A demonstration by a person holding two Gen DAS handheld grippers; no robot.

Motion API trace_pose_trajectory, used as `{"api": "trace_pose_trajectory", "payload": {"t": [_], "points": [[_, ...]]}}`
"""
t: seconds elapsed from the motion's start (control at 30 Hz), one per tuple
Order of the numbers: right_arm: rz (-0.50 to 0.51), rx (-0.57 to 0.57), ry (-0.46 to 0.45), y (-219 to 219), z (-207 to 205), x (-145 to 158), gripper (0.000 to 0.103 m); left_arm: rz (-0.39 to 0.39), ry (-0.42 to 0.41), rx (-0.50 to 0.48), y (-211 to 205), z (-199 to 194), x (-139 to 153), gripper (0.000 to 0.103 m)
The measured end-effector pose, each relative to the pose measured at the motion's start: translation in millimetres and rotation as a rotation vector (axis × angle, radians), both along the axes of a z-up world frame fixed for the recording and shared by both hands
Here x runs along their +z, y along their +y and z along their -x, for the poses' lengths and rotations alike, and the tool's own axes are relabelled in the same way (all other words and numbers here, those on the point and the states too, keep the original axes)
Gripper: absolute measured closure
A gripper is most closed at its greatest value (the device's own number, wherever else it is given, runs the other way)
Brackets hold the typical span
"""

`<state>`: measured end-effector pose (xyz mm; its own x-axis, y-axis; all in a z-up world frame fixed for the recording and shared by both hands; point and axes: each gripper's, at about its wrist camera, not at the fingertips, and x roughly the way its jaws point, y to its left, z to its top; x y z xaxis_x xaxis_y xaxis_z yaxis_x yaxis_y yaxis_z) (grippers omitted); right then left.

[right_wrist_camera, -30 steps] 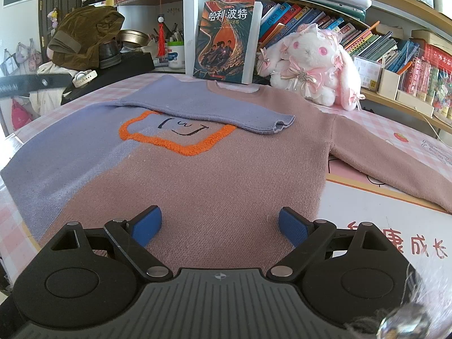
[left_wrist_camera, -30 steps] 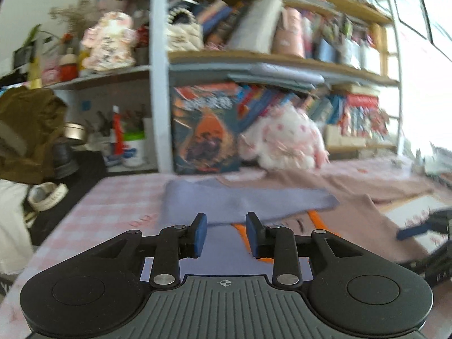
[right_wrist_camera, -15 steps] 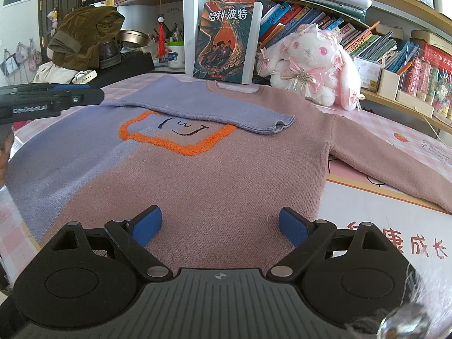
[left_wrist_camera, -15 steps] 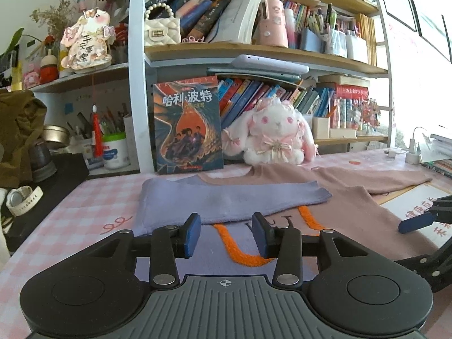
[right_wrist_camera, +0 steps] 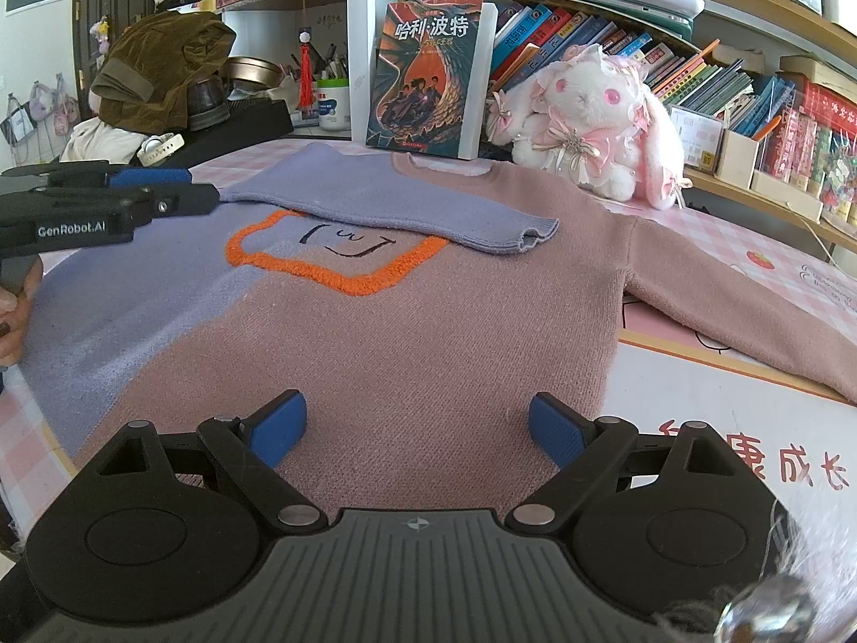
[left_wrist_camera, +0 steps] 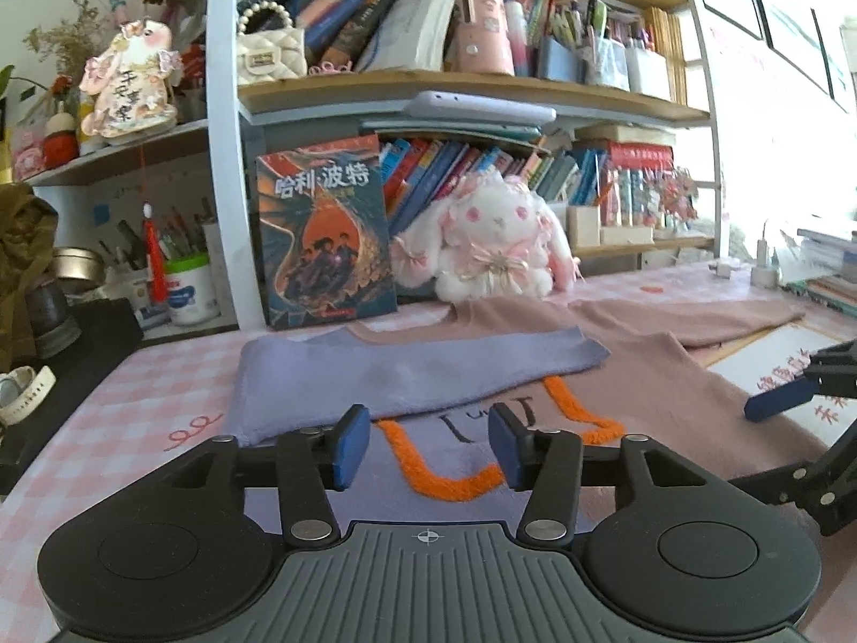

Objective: Fold clothes
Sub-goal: 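Open the left gripper and move the right gripper toward the pink sleeve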

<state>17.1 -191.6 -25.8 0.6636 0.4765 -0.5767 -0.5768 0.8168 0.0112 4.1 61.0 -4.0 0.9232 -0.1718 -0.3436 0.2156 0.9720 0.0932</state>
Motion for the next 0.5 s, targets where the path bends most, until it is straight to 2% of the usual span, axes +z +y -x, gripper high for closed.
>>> {"api": "trace_pose_trajectory", "payload": {"t": [0.1, 0.27, 0.5], "points": [[0.000, 0.000, 0.000, 0, 0, 0, 0.013, 0.006, 0.011, 0.003, 1, -1, -1, 0.039], [-0.001, 0.000, 0.000, 0, 0, 0, 0.013, 0.023, 0.000, 0.016, 4, 0, 0, 0.030], [0.002, -0.024, -0.022, -17, 1, 6, 0.015, -0.018, -0.018, -0.001, -4, 3, 1, 0.027]]}}
